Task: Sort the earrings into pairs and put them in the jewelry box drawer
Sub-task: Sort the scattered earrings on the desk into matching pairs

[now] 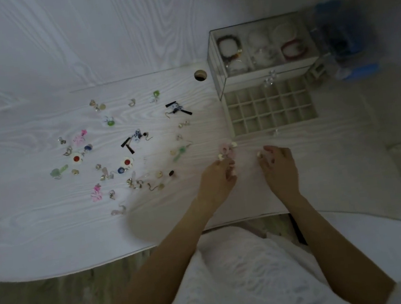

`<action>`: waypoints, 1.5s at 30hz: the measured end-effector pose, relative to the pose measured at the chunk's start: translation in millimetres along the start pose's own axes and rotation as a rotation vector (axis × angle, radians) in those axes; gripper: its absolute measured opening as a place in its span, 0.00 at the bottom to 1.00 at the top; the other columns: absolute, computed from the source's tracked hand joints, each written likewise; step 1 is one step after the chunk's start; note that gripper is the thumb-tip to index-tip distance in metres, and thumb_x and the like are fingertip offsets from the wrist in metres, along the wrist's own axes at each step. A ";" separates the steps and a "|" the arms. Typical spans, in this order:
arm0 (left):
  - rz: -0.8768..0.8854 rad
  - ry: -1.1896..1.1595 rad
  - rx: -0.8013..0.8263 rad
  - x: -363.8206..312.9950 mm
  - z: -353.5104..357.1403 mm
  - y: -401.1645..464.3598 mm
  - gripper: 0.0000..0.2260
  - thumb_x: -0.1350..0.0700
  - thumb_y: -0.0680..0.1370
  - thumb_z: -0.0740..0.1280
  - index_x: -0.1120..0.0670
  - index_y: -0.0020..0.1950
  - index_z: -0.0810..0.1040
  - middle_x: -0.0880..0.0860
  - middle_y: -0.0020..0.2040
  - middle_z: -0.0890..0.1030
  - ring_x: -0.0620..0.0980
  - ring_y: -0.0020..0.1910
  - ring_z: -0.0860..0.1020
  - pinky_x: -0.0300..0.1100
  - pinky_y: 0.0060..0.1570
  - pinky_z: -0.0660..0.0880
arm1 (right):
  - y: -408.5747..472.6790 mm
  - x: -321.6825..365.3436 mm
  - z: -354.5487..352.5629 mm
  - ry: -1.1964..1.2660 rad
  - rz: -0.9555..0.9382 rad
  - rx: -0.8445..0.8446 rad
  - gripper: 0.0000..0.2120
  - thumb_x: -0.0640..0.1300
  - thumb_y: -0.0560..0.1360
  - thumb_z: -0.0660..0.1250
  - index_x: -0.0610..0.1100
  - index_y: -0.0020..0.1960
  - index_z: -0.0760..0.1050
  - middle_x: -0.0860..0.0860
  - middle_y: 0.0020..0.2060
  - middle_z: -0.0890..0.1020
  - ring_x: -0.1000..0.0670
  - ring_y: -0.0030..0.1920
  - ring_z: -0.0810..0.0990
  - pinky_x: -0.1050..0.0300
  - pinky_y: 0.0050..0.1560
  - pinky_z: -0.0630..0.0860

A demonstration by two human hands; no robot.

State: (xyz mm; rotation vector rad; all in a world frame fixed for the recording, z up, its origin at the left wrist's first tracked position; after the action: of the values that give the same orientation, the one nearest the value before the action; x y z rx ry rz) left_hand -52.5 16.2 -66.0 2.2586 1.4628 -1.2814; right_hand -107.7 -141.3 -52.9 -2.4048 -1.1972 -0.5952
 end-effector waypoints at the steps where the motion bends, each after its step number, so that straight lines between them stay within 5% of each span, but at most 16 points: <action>1: 0.021 0.011 -0.001 -5.8 4.8 0.4 0.17 0.61 0.73 0.66 0.57 0.62 0.74 0.58 0.56 0.78 0.56 0.52 0.77 0.42 0.52 0.71 | -0.2 -1.6 0.3 -0.034 -0.032 0.001 0.17 0.40 0.74 0.66 0.41 0.62 0.72 0.38 0.58 0.73 0.39 0.53 0.75 0.45 0.52 0.76; 6: 0.124 0.095 -0.036 -29.9 24.9 9.7 0.19 0.70 0.68 0.66 0.61 0.58 0.76 0.62 0.56 0.76 0.61 0.49 0.77 0.47 0.47 0.74 | 0.5 -5.5 3.7 -0.102 -0.147 0.090 0.17 0.36 0.72 0.66 0.42 0.60 0.75 0.40 0.56 0.73 0.39 0.52 0.73 0.53 0.49 0.71; 10: 0.137 0.110 -0.090 -41.6 35.6 27.9 0.13 0.70 0.68 0.67 0.62 0.51 0.78 0.63 0.50 0.78 0.63 0.46 0.78 0.50 0.47 0.76 | 14.1 -18.8 -6.1 0.001 -0.014 0.015 0.13 0.35 0.73 0.65 0.41 0.58 0.76 0.40 0.55 0.74 0.41 0.50 0.76 0.53 0.48 0.73; 15: 0.074 0.081 -0.161 -51.5 35.7 37.3 0.16 0.67 0.72 0.66 0.62 0.60 0.75 0.63 0.57 0.75 0.63 0.50 0.76 0.54 0.50 0.76 | 22.9 -33.3 -14.5 0.126 0.132 -0.028 0.18 0.37 0.74 0.66 0.39 0.63 0.71 0.39 0.57 0.72 0.42 0.48 0.77 0.57 0.50 0.71; 25: -0.065 0.010 -0.200 -65.0 42.3 59.7 0.11 0.62 0.76 0.63 0.58 0.58 0.77 0.62 0.50 0.81 0.61 0.47 0.79 0.53 0.48 0.75 | 30.8 -10.2 -2.4 0.222 0.064 0.090 0.19 0.34 0.73 0.64 0.39 0.64 0.71 0.38 0.56 0.75 0.41 0.53 0.76 0.72 0.46 0.61; 33: 0.032 0.006 -0.138 -69.8 27.9 43.2 0.18 0.69 0.74 0.59 0.60 0.62 0.75 0.63 0.51 0.81 0.61 0.47 0.79 0.51 0.46 0.74 | 31.3 -11.0 -3.8 0.216 -0.004 0.099 0.22 0.28 0.71 0.63 0.38 0.64 0.71 0.38 0.58 0.74 0.41 0.54 0.76 0.65 0.51 0.67; 37: 0.092 0.166 -0.038 -61.7 1.5 21.1 0.14 0.61 0.78 0.59 0.54 0.62 0.75 0.57 0.56 0.80 0.57 0.51 0.79 0.48 0.49 0.76 | 19.2 -1.2 -19.4 0.083 -0.201 0.046 0.21 0.29 0.71 0.62 0.39 0.63 0.71 0.39 0.58 0.74 0.40 0.55 0.74 0.54 0.53 0.70; 41: 0.276 0.285 -0.242 -33.7 -54.1 -23.0 0.11 0.54 0.77 0.59 0.51 0.56 0.79 0.50 0.46 0.84 0.51 0.42 0.81 0.44 0.35 0.79 | 3.7 32.5 -17.8 -0.034 -0.457 0.065 0.13 0.35 0.73 0.61 0.40 0.56 0.76 0.42 0.52 0.79 0.41 0.52 0.75 0.54 0.53 0.68; 45: 0.125 0.327 -0.437 29.0 -95.9 -57.0 0.11 0.55 0.77 0.61 0.54 0.53 0.80 0.50 0.45 0.84 0.51 0.46 0.80 0.43 0.44 0.77 | -5.5 82.7 19.7 -0.032 -0.661 0.192 0.10 0.37 0.73 0.60 0.41 0.51 0.78 0.45 0.45 0.82 0.43 0.47 0.78 0.50 0.49 0.74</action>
State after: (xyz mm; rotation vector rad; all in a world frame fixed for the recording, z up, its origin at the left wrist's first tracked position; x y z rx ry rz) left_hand -39.5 116.5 -10.7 2.2736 1.4883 -0.5056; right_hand -63.2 -74.4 -24.7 -1.8395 -1.9772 -0.5875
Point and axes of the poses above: each hand's wrist, its own y-axis towards the middle knuckle, its own z-axis out of the palm, x = y × z, the point moved 5 cm from there along y, towards the middle knuckle
